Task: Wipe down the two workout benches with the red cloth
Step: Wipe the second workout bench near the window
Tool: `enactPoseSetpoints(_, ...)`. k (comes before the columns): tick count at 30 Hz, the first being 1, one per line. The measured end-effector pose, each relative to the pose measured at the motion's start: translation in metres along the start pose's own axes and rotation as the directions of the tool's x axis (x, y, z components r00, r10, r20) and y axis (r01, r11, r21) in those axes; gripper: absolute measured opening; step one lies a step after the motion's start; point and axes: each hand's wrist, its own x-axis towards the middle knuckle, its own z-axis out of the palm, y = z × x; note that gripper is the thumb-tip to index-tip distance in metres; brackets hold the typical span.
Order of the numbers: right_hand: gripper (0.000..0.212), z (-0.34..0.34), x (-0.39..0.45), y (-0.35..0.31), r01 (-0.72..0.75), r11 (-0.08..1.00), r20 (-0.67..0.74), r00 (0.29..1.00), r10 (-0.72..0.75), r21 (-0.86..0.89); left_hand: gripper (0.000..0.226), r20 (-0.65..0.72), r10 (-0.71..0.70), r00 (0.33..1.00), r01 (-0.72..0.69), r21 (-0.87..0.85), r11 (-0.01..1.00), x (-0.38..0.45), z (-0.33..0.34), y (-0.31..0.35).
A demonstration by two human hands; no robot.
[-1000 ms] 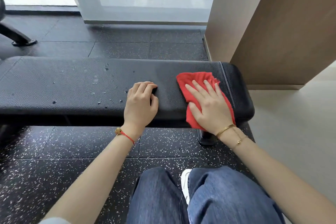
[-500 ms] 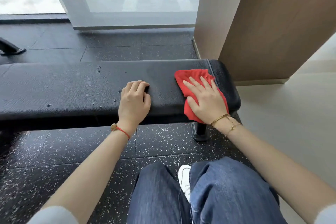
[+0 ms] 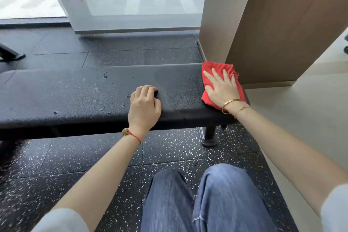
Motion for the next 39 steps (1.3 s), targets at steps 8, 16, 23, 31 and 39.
enactPoseSetpoints(8,0.057,0.006,0.005,-0.009,0.317,0.947,0.020,0.948,-0.318,0.048,0.031,-0.005,0.010,1.000,-0.010,0.047,0.999,0.003,0.001,0.002)
enactPoseSetpoints(16,0.057,0.013,0.074,-0.085,0.401,0.916,0.051,0.915,-0.401,0.013,0.031,0.005,0.002,1.000,-0.003,0.054,0.999,0.006,-0.001,0.003)
enactPoseSetpoints(23,0.060,0.011,0.036,-0.066,0.622,0.780,0.053,0.779,-0.625,0.071,0.034,0.026,-0.022,0.999,0.021,0.029,0.999,0.007,-0.004,0.001)
enactPoseSetpoints(31,0.057,0.025,0.096,-0.122,0.396,0.918,0.017,0.918,-0.396,0.009,0.029,0.010,-0.031,0.999,0.032,-0.020,0.999,0.010,-0.009,0.005)
enactPoseSetpoints(39,0.056,0.029,0.099,-0.147,0.348,0.937,0.017,0.937,-0.348,-0.009,0.028,-0.124,-0.045,0.991,0.046,0.003,0.999,-0.004,-0.074,-0.077)
